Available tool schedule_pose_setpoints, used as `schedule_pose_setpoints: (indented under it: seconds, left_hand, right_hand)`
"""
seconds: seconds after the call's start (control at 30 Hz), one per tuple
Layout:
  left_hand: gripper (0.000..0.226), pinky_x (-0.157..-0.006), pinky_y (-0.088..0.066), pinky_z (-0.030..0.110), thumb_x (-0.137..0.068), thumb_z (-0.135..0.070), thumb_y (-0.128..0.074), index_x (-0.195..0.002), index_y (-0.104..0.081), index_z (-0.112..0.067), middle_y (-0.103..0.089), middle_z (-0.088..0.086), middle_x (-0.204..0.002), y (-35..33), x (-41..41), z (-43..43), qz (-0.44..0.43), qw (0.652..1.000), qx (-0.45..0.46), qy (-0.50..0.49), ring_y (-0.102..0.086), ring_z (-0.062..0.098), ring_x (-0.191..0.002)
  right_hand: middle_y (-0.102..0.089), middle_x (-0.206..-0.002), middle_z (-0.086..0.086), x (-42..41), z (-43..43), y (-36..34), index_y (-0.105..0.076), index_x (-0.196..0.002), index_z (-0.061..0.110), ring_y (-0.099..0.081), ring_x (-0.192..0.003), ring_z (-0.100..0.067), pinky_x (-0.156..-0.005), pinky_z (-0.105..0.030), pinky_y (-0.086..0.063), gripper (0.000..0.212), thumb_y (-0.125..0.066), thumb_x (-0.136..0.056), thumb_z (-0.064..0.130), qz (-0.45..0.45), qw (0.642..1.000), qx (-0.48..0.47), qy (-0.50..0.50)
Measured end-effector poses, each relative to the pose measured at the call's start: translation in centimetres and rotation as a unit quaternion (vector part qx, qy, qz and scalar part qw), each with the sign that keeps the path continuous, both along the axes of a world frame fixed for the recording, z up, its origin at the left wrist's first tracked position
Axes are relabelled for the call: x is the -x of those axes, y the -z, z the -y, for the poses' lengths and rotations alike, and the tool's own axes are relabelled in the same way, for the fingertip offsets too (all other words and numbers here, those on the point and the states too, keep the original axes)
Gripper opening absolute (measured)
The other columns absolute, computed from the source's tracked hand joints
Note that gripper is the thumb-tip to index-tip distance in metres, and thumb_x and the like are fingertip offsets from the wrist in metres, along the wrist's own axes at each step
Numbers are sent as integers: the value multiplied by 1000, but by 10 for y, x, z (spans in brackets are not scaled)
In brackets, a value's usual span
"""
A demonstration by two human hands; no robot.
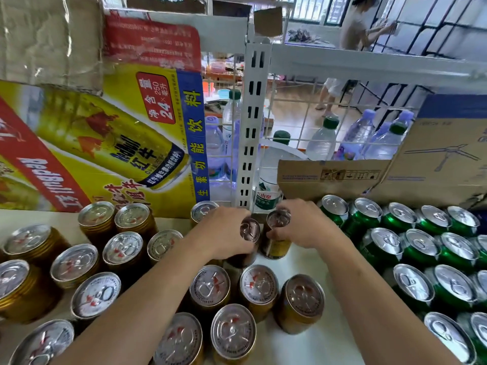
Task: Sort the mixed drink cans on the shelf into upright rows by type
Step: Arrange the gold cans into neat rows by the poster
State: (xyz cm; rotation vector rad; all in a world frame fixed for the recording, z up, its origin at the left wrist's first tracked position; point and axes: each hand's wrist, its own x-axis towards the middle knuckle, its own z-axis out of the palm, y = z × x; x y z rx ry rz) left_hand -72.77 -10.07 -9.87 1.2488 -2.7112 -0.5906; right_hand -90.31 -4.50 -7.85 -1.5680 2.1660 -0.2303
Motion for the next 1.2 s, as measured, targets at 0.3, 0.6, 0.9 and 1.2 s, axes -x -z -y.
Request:
schedule_pose_setpoints:
  seconds: [0.3, 0.6, 0.9, 1.2]
  left_hand:
    - [63, -95, -41, 37, -71, -54, -71, -125, -52, -29, -62, -3, -120, 6, 2, 0, -1, 999, -42, -12, -54, 20, -108]
    - [66, -95, -28, 29, -79, -60, -64, -134, -46, -30, -58, -8, -130, 2, 1, -17, -23, 999, 15, -32, -46, 15, -115]
    - [66, -101, -33, 31, -71, -55, -73, -130, -53, -32, -62, -10, -124, 10, -1, -15, -67, 995, 5, -72, -48, 21, -120]
    - [64, -92, -45, 35, -67, -55, -72, -125, -57, -33, -63, -13, -118, 18, -2, -9, -87, 993, 10, -80, -54, 15, -108]
  right_hand:
    - [-60, -88, -1, -1, 3, -10, -54, -92, 17, -58, -79, -19, -62, -31, -47, 54, -68, -74, 66, -138, 990, -36, -7]
    - [-62, -120, 0, 5, 6, -15, -57, -128, 21, -57, -93, -16, -70, -28, -45, 52, -74, -80, 32, -50, 994, -50, -78]
    - [-64, -115, -1, 3, 9, -5, -62, -125, 21, -59, -98, -20, -81, -32, -50, 56, -76, -74, 40, -11, 998, 28, -56]
    - [-60, -128, -1, 7, 9, 4, -54, -134, 23, -56, -111, -22, -95, -39, -47, 57, -70, -82, 38, 0, 996, 47, -76]
